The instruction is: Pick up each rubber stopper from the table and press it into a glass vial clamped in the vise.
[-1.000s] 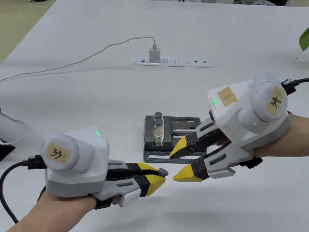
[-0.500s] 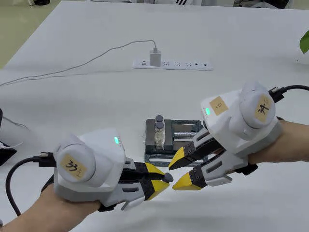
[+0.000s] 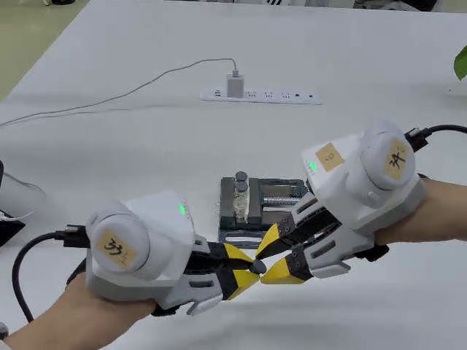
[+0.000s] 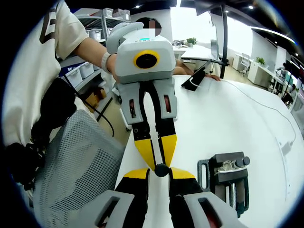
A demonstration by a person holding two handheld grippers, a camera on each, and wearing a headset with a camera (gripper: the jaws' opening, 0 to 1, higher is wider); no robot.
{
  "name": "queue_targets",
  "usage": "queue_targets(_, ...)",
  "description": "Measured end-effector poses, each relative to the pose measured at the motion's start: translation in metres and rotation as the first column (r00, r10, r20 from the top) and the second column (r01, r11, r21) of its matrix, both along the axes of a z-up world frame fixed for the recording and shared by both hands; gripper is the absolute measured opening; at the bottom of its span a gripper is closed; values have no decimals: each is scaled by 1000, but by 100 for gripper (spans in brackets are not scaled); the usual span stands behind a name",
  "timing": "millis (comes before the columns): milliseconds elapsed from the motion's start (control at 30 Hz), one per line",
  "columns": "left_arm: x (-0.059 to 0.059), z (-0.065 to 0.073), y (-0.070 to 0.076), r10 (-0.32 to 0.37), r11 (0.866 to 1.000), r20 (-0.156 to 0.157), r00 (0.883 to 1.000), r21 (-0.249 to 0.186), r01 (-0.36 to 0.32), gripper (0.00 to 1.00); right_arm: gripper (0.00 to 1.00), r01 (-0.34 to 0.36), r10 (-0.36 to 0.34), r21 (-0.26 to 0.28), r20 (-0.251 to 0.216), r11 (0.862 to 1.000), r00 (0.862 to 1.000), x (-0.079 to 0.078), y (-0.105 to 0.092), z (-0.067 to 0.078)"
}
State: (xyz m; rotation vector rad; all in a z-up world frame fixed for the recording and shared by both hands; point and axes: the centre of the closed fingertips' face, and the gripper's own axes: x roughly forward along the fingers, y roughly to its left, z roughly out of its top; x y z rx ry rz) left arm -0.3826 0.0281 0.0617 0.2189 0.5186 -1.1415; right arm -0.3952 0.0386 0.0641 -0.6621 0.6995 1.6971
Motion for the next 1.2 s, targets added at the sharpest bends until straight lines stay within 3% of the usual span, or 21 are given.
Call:
queue_targets(700, 1, 1, -2, 8, 1000, -14, 1000, -22, -8, 3, 7, -56, 57, -26, 48, 998, 997, 4, -2, 0)
queue_targets(967, 1, 1, 0, 39, 998, -38, 999, -50, -41, 2, 8, -72, 74, -28, 80, 997, 994, 4, 0, -1)
queue_targets(1000, 1, 1, 0, 50, 997, -59, 997, -60, -53, 2, 8, -72, 74, -29, 78, 997, 994, 4, 0, -1)
queue_targets(1133, 2, 2, 0, 54, 995, -47, 997, -76, -57, 3, 7, -72, 74, -29, 86, 997, 994, 5, 0, 0)
queue_targets(1200, 1, 2, -1, 30, 998, -9, 1000, -50, -30, 3, 7, -72, 75, -33, 80, 997, 994, 4, 0, 0)
